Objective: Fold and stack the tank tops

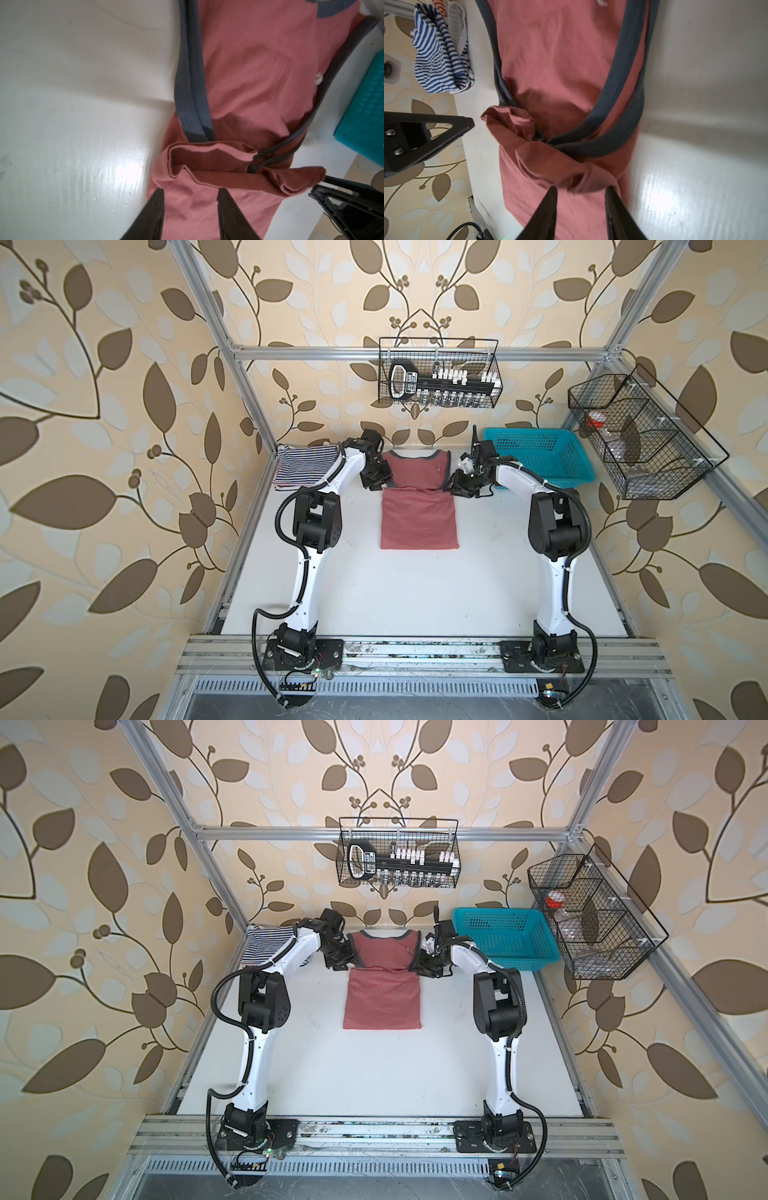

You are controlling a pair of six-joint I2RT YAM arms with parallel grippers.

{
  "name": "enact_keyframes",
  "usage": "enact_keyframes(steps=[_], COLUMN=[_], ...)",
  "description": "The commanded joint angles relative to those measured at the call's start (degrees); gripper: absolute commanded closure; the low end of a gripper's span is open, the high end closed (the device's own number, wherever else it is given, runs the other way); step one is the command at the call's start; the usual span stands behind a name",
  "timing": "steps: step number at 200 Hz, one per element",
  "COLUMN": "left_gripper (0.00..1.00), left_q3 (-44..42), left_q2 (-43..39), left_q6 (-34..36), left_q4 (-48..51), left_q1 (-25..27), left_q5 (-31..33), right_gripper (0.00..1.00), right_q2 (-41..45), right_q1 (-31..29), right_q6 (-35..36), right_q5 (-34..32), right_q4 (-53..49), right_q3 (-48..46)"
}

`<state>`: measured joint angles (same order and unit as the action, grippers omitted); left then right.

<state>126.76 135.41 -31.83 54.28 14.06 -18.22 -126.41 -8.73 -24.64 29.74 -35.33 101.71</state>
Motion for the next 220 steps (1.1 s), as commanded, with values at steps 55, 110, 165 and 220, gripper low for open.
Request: enact_keyframes(steps=[55,110,165,220], left_gripper=[0.52,0.49,0.48,0.48], left_q3=[-16.90,-41.94,-54.81,-56.97], left_q2=[-18.75,-32.58,-33.75,-32.49], left_q6=[3.80,2.41,-1.89,-5.67], left_q4=[4.28,0.61,-9.18,-16.19], left_q1=[-0.32,8.95,11.60,11.60], left_q5=[9.48,12.17,10.02,9.58], right_gripper=[0.58,0.53,0.52,0.52], right_q2=[16.26,31.68,33.27,30.45], right_q1=[-1.06,-7.25,-9.66,-10.11], right_q6=[4.98,5.58,2.47,0.63], right_q5=[-8.97,-14.49,-14.18,-12.61], right_q4=[-1.04,0.96,6.94,10.88], right_q3=[-16.40,-39.07,-47.37,-47.41])
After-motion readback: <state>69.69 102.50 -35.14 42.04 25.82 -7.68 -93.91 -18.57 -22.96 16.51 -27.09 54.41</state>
